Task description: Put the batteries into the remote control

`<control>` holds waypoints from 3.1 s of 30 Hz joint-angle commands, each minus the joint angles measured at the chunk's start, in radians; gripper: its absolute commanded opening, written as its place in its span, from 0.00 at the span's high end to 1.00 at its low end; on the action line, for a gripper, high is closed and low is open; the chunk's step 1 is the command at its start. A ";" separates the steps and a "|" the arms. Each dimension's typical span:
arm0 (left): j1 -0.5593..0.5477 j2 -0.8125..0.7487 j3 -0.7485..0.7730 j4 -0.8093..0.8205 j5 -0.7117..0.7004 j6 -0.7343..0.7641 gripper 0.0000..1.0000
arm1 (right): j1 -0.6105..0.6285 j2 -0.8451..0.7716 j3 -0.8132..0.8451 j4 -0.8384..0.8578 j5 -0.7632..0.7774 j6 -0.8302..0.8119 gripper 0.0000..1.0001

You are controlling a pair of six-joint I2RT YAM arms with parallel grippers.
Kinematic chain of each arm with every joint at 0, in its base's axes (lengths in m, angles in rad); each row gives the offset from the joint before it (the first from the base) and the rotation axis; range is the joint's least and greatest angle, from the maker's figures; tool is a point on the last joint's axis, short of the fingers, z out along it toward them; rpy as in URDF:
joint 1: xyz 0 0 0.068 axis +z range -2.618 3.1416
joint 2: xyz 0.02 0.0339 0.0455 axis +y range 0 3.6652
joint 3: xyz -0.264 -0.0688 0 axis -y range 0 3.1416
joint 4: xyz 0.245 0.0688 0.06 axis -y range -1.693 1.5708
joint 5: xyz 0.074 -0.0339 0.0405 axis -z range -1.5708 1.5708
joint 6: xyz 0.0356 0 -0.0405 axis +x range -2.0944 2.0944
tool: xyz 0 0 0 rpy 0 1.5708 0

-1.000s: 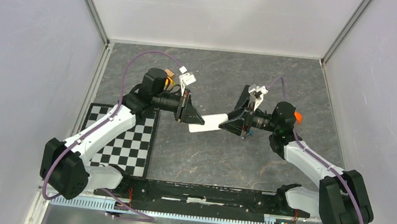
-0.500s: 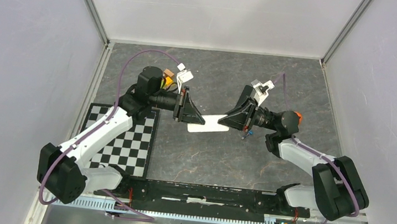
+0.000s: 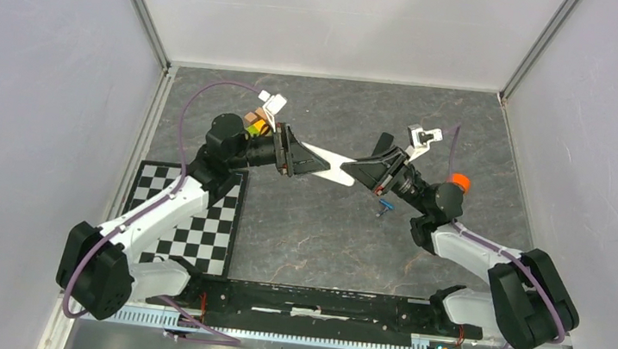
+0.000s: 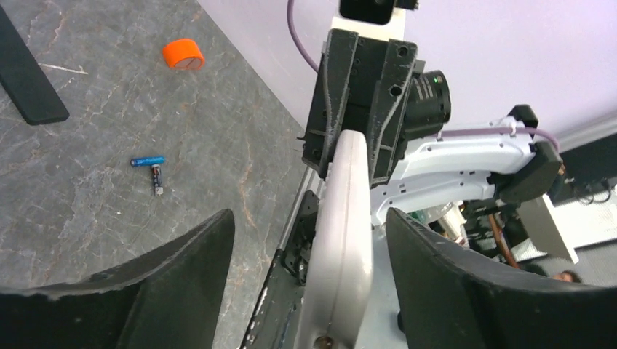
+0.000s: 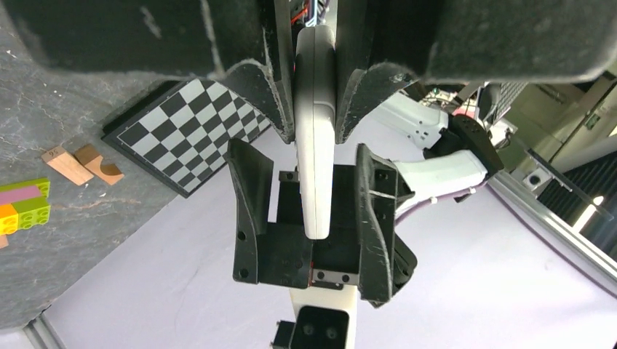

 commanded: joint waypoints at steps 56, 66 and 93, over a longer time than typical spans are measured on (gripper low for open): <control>0.088 0.073 -0.191 0.793 -0.179 -0.721 0.98 | 0.021 0.101 -0.134 0.059 0.139 -0.063 0.74; 0.087 0.044 -0.194 0.632 -0.192 -0.475 0.98 | 0.052 0.080 -0.072 -0.111 0.210 -0.010 0.39; 0.086 0.067 -0.089 -0.110 -0.195 0.181 0.98 | 0.039 -0.068 0.108 -1.238 0.660 -0.757 0.32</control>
